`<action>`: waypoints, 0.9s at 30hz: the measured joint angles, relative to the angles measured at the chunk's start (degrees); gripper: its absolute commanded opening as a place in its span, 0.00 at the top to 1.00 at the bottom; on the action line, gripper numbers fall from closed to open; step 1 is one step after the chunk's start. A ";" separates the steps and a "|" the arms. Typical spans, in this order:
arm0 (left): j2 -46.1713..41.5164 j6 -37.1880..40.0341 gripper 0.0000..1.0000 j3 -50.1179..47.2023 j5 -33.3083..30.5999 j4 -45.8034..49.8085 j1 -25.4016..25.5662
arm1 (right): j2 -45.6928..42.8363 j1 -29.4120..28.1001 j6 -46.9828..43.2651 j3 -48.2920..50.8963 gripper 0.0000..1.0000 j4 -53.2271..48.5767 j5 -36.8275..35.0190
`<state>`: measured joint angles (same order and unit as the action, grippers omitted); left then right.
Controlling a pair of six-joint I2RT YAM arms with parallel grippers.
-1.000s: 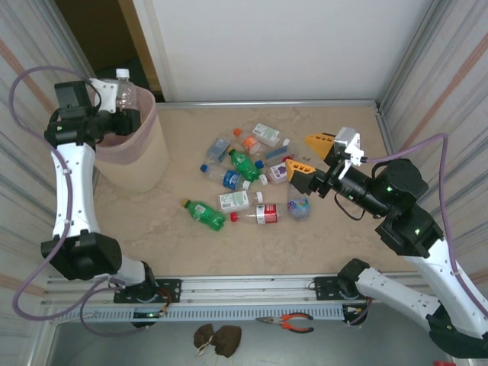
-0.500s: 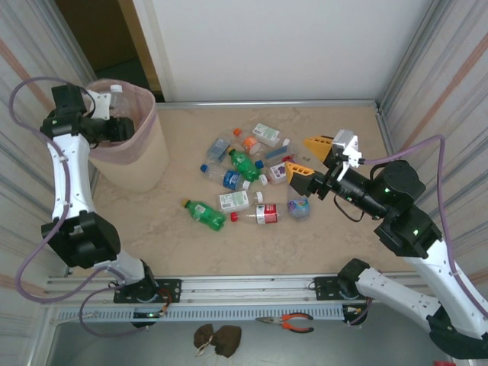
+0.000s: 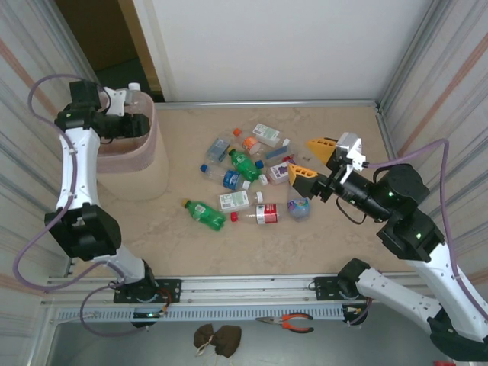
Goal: Put the plastic bottles in the bin
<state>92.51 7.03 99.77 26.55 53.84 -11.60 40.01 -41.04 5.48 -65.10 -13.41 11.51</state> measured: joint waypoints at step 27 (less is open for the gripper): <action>2.58 2.21 0.27 -2.82 -0.61 5.20 -3.72 | -1.77 0.00 0.00 2.34 0.28 -1.22 -1.29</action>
<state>95.09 9.23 96.95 25.93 59.05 -15.31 38.24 -41.04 5.48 -62.76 -14.63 10.22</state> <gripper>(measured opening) 0.708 0.724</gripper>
